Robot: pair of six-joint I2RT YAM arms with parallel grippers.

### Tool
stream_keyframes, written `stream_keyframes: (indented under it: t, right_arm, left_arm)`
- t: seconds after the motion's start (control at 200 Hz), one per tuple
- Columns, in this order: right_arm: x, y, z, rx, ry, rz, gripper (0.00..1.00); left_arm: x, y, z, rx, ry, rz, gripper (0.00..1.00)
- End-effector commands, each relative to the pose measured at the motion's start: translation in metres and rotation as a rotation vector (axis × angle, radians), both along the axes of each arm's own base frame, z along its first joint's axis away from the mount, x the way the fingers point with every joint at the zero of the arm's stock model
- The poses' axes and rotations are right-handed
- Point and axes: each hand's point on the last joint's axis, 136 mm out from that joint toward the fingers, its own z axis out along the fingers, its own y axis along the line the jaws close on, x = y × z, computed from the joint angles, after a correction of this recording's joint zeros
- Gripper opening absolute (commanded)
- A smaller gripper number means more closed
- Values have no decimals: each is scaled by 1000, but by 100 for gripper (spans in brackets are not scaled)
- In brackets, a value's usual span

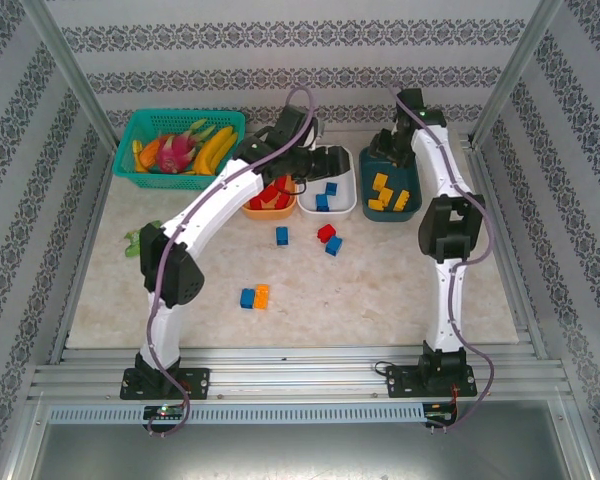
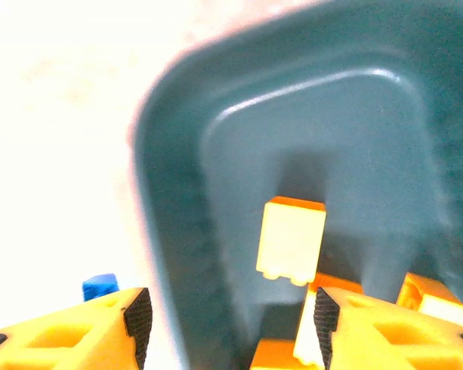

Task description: Sort the legos into containers by color

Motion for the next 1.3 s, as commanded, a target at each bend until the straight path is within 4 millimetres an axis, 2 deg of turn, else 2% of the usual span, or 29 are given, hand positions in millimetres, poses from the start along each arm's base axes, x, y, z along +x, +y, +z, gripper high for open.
stream_keyframes:
  t: [0.0,0.095,0.19,0.31,0.405,0.659,0.789,0.889,1.044,1.294]
  right_arm:
    - [-19,15,86,-22,-171,7,60]
    - [-39,32,111,-10,-214,35,60]
    - [-65,48,124,-10,-238,69,60]
    - [-103,72,131,1,-253,126,61]
    - [-138,96,127,35,-256,193,61]
    - [-243,164,78,180,-183,408,63]
    - [-294,194,38,255,-89,513,63]
    - [-325,215,7,322,5,579,63]
    - [-351,229,-23,318,99,656,62]
    - [-352,226,-35,287,125,673,61]
  left_arm:
    - [-24,19,36,20,-70,12,76]
    - [-40,36,40,42,-74,31,76]
    - [-56,57,38,73,-70,63,76]
    - [-84,84,26,125,-34,95,76]
    - [-108,107,8,166,7,123,76]
    - [-184,163,-64,279,208,172,74]
    - [-226,184,-114,344,351,161,74]
    - [-245,190,-144,376,422,131,73]
    - [-250,187,-176,404,471,85,71]
    - [-241,176,-198,416,483,32,70]
